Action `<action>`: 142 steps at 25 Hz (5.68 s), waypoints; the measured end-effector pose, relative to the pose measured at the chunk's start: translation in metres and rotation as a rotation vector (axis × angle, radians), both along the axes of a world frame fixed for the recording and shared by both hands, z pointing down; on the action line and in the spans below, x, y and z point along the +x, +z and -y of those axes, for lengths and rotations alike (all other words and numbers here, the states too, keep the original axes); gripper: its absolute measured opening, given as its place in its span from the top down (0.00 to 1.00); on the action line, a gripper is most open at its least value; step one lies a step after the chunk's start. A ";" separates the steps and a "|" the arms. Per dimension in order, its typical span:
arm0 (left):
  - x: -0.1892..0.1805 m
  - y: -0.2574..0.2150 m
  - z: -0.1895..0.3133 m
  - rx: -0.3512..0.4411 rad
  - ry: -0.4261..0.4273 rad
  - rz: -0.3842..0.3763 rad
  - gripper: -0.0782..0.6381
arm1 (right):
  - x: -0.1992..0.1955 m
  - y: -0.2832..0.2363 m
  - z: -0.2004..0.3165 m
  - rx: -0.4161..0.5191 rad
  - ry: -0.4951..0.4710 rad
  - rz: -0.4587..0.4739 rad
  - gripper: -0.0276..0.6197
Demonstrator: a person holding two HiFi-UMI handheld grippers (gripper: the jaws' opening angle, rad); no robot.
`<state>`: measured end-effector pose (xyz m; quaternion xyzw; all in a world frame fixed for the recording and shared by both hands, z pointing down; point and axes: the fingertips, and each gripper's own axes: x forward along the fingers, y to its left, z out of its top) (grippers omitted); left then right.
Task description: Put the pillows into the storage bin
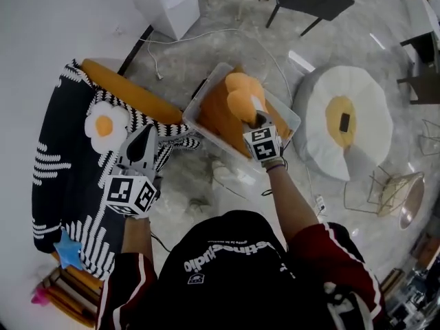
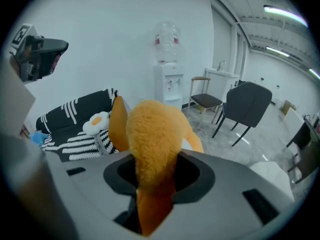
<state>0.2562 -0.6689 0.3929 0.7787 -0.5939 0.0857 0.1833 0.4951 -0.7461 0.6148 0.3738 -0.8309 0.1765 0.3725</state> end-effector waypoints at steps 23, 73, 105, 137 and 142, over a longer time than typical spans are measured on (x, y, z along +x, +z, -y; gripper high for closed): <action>-0.057 -0.032 -0.066 0.032 -0.129 0.029 0.89 | -0.029 0.004 -0.015 -0.019 -0.021 -0.010 0.41; -0.245 -0.090 -0.411 0.276 -0.644 -0.002 0.89 | -0.365 -0.139 -0.241 0.206 -0.525 0.128 0.42; -0.434 0.118 -0.200 -0.144 -0.731 -0.034 0.89 | -0.579 0.160 -0.071 -0.197 -0.605 0.012 0.41; -0.420 0.173 -0.260 -0.219 -0.843 -0.153 0.89 | -0.610 0.249 -0.096 -0.193 -0.686 -0.106 0.85; -0.417 0.140 -0.283 -0.203 -0.863 -0.155 0.89 | -0.618 0.198 -0.109 -0.180 -0.721 -0.090 0.87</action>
